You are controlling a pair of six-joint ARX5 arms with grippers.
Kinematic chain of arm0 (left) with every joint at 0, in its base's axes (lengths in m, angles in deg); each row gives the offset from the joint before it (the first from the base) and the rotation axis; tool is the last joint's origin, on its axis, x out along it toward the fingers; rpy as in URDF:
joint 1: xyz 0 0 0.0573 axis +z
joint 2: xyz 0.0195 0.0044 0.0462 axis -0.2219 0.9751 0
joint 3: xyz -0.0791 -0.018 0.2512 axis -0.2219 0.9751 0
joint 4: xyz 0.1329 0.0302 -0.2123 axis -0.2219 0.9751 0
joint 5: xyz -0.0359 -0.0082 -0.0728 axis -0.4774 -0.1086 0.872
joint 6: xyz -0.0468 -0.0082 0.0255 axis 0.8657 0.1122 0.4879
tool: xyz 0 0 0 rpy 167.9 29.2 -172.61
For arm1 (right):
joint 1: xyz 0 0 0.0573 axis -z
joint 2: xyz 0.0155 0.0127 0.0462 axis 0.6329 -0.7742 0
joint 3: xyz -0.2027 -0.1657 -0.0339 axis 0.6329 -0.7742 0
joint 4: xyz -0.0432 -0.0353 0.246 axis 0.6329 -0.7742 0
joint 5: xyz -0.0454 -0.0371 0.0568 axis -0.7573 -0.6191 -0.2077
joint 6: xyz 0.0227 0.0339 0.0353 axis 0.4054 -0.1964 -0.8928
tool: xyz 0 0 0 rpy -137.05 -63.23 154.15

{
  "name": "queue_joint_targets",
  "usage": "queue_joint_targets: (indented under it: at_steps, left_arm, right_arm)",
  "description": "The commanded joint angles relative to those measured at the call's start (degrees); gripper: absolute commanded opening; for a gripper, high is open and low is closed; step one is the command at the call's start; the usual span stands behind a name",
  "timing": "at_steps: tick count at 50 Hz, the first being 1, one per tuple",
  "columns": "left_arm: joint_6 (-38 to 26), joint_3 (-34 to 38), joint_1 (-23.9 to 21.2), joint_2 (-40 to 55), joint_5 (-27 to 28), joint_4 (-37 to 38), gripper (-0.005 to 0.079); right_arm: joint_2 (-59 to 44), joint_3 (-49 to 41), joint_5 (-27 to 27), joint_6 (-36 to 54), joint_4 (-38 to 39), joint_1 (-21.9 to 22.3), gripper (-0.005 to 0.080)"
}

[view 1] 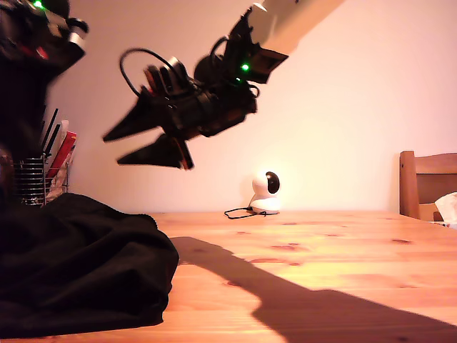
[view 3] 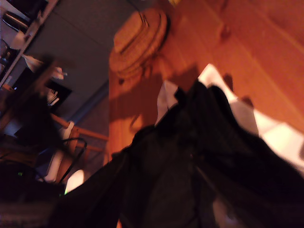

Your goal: Fold the shorts in front of you. After folding it, place it to the right side.

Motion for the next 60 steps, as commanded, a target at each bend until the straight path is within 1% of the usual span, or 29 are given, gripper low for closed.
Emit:
queue_joint_targets:
  at_steps: [1,4,6,8,9,11,13,16,20,22,25,32,40,45,49,51,56,60]
  left_arm:
    - [-0.31,-0.28,0.33,-0.48,-0.11,-2.78,0.0222]
    - [-0.63,-0.26,0.55,0.24,-0.02,-4.92,0.0154]
    - [-3.04,-0.26,0.74,1.03,-0.02,-5.77,0.0085]
    - [-3.85,-0.26,0.96,2.03,0.13,-6.21,0.0009]
    - [-5.44,-0.26,1.01,2.56,0.15,-6.29,-0.0026]
    - [-5.95,-0.26,1.07,3.72,0.17,-6.36,-0.0019]
    - [-6.82,-0.26,1.07,5.03,0.28,-6.56,-0.0019]
    - [-8.50,-0.26,1.36,7.41,0.31,-6.60,-0.0019]
    - [-9.97,-0.26,2.10,10.45,-0.22,-6.95,-0.0019]
    - [-10.78,-0.26,2.45,11.72,-1.55,-6.95,-0.0019]
    - [-10.78,-0.26,3.15,12.92,-3.52,-6.84,-0.0019]
    - [-10.19,-0.28,6.05,13.31,-7.34,-5.79,-0.0019]
    - [-9.35,-0.81,8.13,12.74,-7.78,-2.95,-0.0019]
    - [-8.61,-1.05,8.83,11.67,-7.96,-2.10,-0.0019]
    - [-6.97,-1.05,9.07,10.58,-9.29,-1.84,-0.0019]
    - [-6.01,-1.05,9.11,10.23,-9.94,-1.79,-0.0019]
    - [-5.55,-1.05,9.09,9.53,-10.40,-0.92,-0.0019]
    - [-4.74,-1.05,9.09,9.25,-10.43,-0.98,-0.0019]
  right_arm:
    - [0.83,-0.15,0.44,0.66,-0.74,0.11,0.0368]
    - [0.83,-0.15,0.48,0.76,-2.25,0.68,0.0337]
    - [0.83,-0.15,0.46,1.09,-3.28,1.03,0.0275]
    - [0.83,-0.15,0.44,1.05,-4.37,1.40,0.0168]
    - [0.83,-0.15,0.46,1.03,-4.90,1.64,0.0103]
    - [0.83,-0.15,0.39,1.07,-6.01,1.92,-0.0023]
    - [0.83,-0.15,0.42,1.20,-7.56,2.08,-0.0002]
    - [0.83,-0.15,0.31,1.68,-9.66,2.25,-0.0013]
    - [0.81,-0.15,-1.40,3.96,-11.96,2.10,-0.0013]
    - [0.79,-0.17,-2.86,4.48,-12.17,1.31,-0.0013]
    - [0.79,-0.17,-5.27,4.85,-11.15,-0.33,-0.0013]
    - [0.24,-0.17,-8.07,2.97,-7.41,-4.31,-0.0013]
    - [-1.60,-0.17,-9.79,1.84,-5.31,-7.76,-0.0013]
    - [-2.67,-0.17,-10.82,1.64,-4.79,-9.16,-0.0013]
    - [-3.96,-0.17,-11.82,1.46,-4.02,-10.12,-0.0013]
    - [-4.68,-0.17,-12.81,-0.24,-3.15,-10.43,-0.0013]
    - [-6.12,-0.17,-16.11,-1.11,-2.29,-11.15,-0.0013]
    - [-6.40,-0.17,-20.48,-1.29,-1.84,-11.37,-0.0013]
